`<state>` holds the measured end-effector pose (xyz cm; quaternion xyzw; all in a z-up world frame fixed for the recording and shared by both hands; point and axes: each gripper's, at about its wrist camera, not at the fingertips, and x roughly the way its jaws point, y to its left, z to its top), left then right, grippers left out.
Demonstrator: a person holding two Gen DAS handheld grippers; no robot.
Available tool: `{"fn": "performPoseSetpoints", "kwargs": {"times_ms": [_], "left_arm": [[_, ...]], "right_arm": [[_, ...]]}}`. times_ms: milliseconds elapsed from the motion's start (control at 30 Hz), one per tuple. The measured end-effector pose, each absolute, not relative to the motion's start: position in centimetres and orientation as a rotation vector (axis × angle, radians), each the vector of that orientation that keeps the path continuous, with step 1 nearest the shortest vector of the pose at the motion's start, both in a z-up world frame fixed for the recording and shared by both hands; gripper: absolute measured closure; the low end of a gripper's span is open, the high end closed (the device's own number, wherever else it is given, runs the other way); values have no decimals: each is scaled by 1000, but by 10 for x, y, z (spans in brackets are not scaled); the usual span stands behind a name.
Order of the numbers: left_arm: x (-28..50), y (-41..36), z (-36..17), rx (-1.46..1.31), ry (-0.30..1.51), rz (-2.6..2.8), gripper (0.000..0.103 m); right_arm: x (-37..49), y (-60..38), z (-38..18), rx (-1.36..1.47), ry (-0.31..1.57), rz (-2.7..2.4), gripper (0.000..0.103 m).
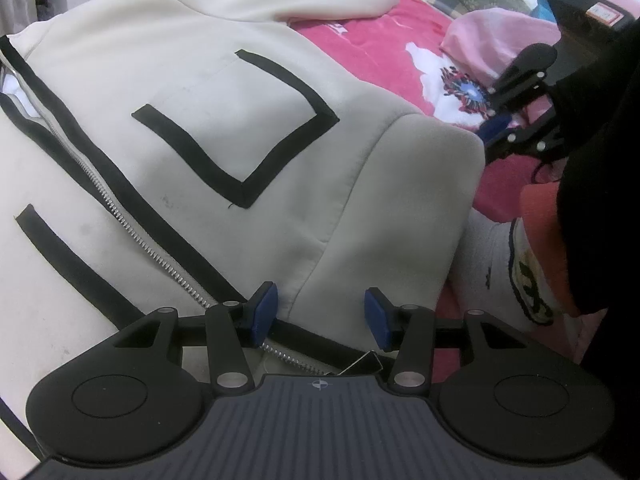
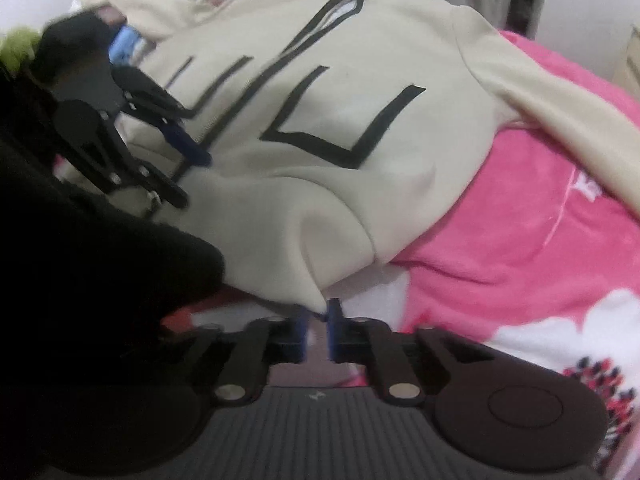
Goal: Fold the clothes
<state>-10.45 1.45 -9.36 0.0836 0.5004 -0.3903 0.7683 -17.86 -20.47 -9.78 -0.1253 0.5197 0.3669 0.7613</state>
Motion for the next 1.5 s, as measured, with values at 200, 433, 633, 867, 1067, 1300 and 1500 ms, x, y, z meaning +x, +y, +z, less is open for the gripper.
{"fn": "performPoseSetpoints", "kwargs": {"times_ms": [200, 433, 633, 867, 1067, 1300, 1500], "left_arm": [[-104, 14, -94, 178, 1086, -845, 55], [-105, 14, -95, 181, 1080, -847, 55], [-106, 11, -95, 210, 1068, -854, 55], [-110, 10, -95, 240, 1054, -860, 55], [-110, 10, -95, 243, 1053, -860, 55], [-111, 11, -95, 241, 1052, -861, 55], [-111, 12, -96, 239, 1048, -867, 55]], "right_arm": [[-161, -236, -81, 131, 1254, 740, 101], [-159, -269, -85, 626, 1339, 589, 101], [-164, -254, -101, 299, 1431, 508, 101], [-174, -242, -119, -52, 1527, 334, 103], [-155, -252, -89, 114, 1357, 379, 102], [-140, -217, -112, 161, 1473, 626, 99], [-157, -236, -119, 118, 1597, 538, 99]]}}
